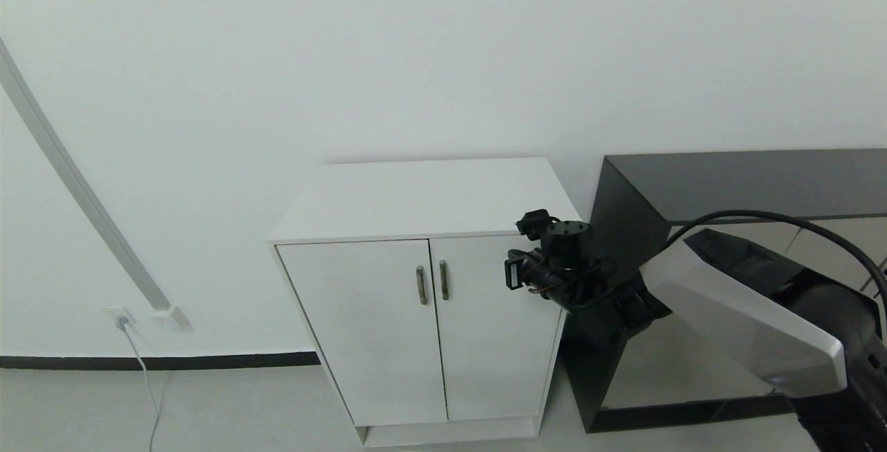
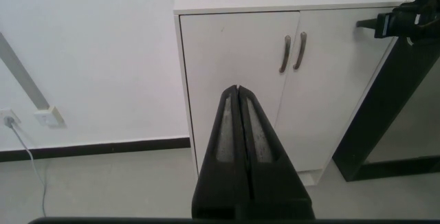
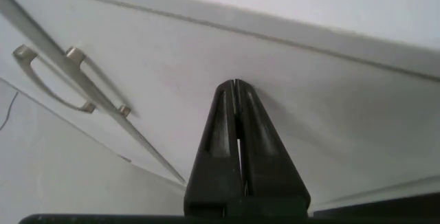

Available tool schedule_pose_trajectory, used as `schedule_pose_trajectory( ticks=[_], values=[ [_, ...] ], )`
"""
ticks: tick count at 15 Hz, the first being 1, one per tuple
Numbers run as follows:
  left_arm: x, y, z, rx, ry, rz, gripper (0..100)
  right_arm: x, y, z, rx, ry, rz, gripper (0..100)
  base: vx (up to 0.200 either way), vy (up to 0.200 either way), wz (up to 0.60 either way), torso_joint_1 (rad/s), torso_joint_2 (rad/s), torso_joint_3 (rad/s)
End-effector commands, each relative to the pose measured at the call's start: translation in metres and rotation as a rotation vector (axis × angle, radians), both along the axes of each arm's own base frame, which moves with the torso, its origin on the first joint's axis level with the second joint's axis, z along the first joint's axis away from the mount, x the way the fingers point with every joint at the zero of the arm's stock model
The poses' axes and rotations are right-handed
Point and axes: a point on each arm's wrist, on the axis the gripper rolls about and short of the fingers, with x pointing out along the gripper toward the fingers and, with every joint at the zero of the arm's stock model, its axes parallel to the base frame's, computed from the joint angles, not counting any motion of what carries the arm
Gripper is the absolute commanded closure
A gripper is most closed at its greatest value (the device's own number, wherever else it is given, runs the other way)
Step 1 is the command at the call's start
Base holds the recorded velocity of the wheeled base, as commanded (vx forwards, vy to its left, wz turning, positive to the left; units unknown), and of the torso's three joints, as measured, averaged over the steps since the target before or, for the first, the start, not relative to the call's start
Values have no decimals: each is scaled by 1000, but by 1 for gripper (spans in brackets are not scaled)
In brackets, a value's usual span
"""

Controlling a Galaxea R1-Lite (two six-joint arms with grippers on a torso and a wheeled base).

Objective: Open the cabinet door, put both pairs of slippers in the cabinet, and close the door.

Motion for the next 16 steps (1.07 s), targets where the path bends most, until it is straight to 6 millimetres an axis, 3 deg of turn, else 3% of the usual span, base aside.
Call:
schedule_pose_trajectory(
  ticks=[1,6,9,13,16],
  values=[
    [0,0,0,1,0,0,100,-22,-10,31,21,-34,6,100,0,0,0,0,0,0],
    [0,0,0,-2,0,0,100,-84,-48,66,43,-86,-32,100,0,0,0,0,0,0],
    [0,0,0,0,0,0,100,-133,-98,81,21,-101,-103,100,0,0,0,0,0,0],
    [0,0,0,0,0,0,100,-172,-160,98,16,-138,-288,100,0,0,0,0,0,0],
    [0,0,0,0,0,0,100,-205,-207,96,-3,-123,-453,100,0,0,0,0,0,0]
  ],
)
